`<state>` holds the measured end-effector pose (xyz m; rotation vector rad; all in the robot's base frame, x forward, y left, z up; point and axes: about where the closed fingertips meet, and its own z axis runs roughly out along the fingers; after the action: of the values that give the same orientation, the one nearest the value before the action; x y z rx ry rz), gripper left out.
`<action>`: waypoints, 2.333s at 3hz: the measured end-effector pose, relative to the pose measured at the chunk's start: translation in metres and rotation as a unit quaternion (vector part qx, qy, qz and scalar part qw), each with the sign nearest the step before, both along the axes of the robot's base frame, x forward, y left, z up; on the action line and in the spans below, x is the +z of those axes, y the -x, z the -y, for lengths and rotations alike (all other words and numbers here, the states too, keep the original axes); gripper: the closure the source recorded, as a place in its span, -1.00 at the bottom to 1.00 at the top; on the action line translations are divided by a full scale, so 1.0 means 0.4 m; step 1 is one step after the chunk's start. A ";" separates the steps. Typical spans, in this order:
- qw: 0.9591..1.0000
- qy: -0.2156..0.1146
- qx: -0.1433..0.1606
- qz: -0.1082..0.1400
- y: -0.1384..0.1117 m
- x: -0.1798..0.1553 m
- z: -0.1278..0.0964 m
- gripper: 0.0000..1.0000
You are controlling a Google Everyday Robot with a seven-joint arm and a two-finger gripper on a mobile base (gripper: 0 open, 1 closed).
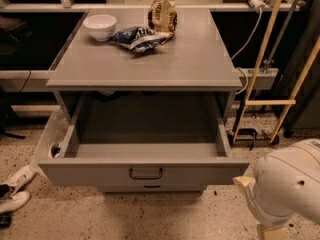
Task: Close top drawer
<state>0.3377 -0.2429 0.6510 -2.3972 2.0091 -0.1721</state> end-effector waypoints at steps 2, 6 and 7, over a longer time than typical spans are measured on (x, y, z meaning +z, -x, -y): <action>1.000 0.014 0.011 -0.006 -0.073 -0.038 -0.019 -1.00; 0.999 0.037 0.004 0.009 -0.403 0.028 -0.090 -1.00; 0.999 0.037 0.004 0.009 -0.403 0.028 -0.090 -1.00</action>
Offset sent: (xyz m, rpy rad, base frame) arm 0.0899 0.0243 -0.0480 -0.0833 0.0424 0.0672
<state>0.4989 -0.2070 0.6621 -2.4361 2.0200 -0.2718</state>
